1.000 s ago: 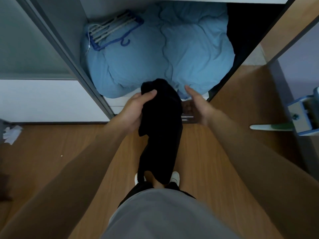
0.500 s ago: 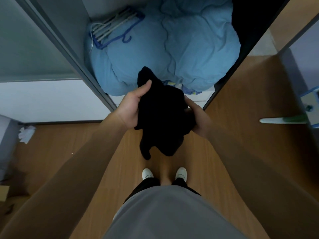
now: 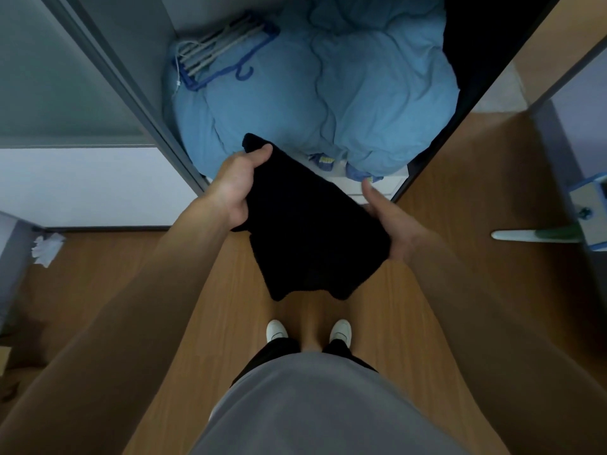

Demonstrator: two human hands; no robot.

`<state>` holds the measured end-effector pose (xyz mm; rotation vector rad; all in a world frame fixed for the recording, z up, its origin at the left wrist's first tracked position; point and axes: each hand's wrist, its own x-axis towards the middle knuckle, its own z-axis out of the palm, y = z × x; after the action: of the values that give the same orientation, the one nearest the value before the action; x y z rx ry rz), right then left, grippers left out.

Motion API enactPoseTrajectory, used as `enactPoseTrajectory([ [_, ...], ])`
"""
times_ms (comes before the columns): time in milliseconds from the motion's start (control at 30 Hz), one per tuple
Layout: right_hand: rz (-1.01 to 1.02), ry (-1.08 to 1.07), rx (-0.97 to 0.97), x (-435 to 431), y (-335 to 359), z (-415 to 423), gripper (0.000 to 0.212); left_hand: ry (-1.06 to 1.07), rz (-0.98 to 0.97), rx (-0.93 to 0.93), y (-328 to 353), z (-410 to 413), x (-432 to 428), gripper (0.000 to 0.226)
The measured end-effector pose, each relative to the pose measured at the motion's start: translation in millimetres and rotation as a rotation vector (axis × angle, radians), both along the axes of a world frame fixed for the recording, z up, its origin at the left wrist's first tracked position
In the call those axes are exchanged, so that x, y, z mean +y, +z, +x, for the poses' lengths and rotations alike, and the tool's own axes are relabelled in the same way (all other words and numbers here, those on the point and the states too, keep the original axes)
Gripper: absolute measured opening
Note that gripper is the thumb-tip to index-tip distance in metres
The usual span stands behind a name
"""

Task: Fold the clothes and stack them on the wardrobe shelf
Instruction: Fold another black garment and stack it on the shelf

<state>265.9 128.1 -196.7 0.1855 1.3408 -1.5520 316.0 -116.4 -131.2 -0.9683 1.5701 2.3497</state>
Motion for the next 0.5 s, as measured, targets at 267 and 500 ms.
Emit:
enactPoseTrajectory([
  [267, -0.072, -0.197, 0.22, -14.3, 36.5, 0.6, 0.026, -0.032, -0.029, 0.033, -2.8, 1.3, 0.6, 0.024],
  [500, -0.112, -0.211, 0.245, -32.8, 37.2, 12.1, 0.033, -0.081, -0.03, 0.026, 2.3, -3.1, 5.2, 0.026],
])
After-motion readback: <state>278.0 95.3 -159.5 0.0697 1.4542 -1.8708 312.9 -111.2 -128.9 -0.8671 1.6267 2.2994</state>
